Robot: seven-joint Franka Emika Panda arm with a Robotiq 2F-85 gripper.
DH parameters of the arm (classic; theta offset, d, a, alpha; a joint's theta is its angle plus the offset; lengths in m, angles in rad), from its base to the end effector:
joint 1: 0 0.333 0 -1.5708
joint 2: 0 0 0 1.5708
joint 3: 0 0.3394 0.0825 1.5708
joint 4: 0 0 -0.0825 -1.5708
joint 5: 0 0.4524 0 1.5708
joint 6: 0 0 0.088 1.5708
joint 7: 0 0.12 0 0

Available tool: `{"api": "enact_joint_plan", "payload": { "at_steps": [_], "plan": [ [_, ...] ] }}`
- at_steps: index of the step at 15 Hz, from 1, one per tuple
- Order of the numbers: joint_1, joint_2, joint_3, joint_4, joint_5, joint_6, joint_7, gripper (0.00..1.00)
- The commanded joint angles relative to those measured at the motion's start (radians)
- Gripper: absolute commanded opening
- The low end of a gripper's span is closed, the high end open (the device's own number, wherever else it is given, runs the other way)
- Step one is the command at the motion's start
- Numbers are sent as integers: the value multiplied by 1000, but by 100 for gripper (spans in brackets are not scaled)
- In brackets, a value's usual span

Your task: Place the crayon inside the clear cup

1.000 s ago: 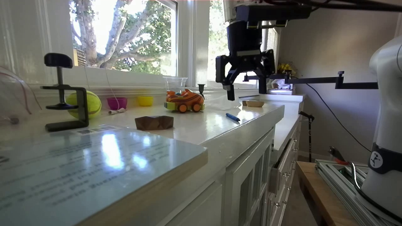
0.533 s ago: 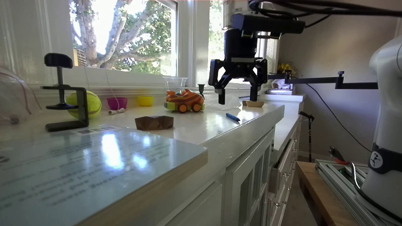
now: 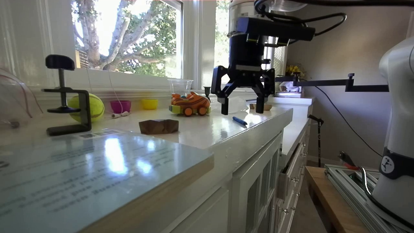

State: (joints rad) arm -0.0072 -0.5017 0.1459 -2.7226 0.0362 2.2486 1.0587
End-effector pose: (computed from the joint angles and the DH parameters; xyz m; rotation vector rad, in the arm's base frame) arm 0.4073 0.0516 0.3426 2.7677 -1.4397 0.0671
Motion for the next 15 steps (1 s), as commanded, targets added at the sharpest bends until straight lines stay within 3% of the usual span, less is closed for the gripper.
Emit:
{"api": "enact_joint_plan", "payload": {
  "at_steps": [1,10,11,12,15],
  "plan": [
    [10,28,-12,-6,68,25,-22,100],
    [-14,89,-12,52,35,-20,-45,100],
    [-15,95,-12,57,34,-21,-47,93],
    [-16,99,-11,62,33,-21,-49,74],
    [-16,106,-11,75,33,-21,-54,51]
  ]
}}
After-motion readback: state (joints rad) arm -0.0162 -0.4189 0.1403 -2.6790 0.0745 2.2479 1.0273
